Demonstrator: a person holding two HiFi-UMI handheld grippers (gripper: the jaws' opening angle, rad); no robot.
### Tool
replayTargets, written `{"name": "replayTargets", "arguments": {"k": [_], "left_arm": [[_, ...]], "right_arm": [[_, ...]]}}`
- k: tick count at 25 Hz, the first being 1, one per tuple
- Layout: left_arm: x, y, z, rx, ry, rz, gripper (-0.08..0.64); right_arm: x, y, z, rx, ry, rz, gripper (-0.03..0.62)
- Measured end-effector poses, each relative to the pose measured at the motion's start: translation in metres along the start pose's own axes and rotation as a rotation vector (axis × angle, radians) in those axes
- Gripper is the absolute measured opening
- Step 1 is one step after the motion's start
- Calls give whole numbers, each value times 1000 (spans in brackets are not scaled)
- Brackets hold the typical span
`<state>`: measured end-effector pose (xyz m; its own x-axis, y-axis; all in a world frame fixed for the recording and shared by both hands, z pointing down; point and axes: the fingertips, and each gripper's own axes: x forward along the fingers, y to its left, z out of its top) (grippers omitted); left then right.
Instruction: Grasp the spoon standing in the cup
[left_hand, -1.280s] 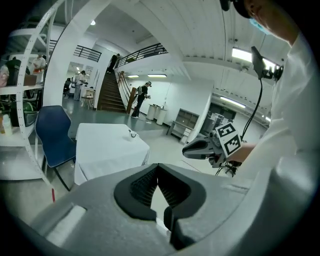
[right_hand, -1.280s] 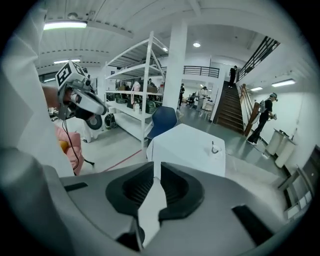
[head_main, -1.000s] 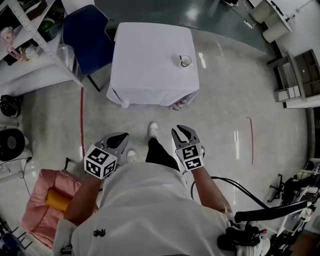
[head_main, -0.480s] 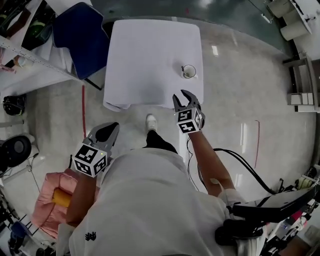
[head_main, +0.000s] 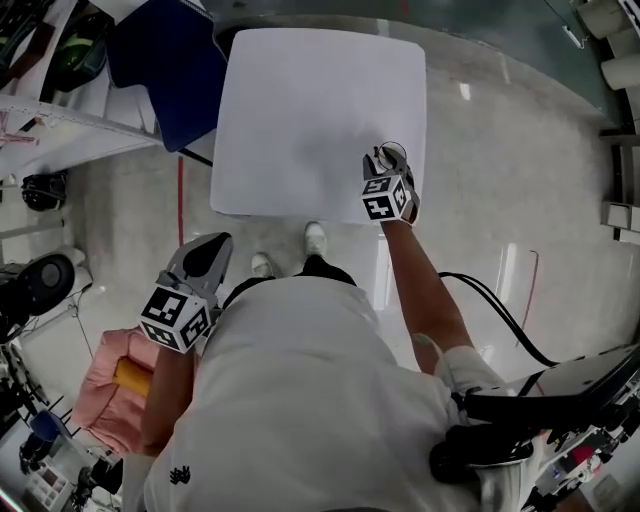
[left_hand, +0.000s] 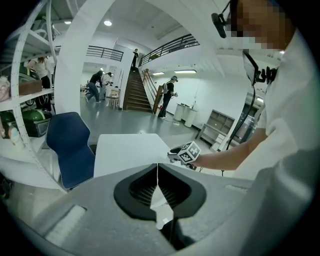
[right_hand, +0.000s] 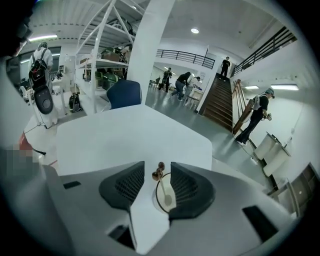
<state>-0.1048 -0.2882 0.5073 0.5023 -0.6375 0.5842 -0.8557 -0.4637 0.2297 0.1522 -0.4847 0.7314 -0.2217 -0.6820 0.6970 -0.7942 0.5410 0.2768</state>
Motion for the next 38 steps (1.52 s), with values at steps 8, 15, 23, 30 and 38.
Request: {"name": "replayTargets", "arguments": {"k": [8,15,23,30,38], "left_arm": [[11,21,17,7,4,35,12],[12,30,24,25,5,1,12],[10,33,32,55,-21,-63,12],[-6,30,35,66,-67,-110,12],[-42,35,23,58,-116,-146,12]], "right_arm": [[25,-3,-9,-11,30,-18,69],[16,0,-4,-44,27,-23,51],[-12,-2,18,-39,-22,-57,49],[-61,-1,49,-31,-82,-79,49],[-130,33,98,-47,-157,-65,49]]}}
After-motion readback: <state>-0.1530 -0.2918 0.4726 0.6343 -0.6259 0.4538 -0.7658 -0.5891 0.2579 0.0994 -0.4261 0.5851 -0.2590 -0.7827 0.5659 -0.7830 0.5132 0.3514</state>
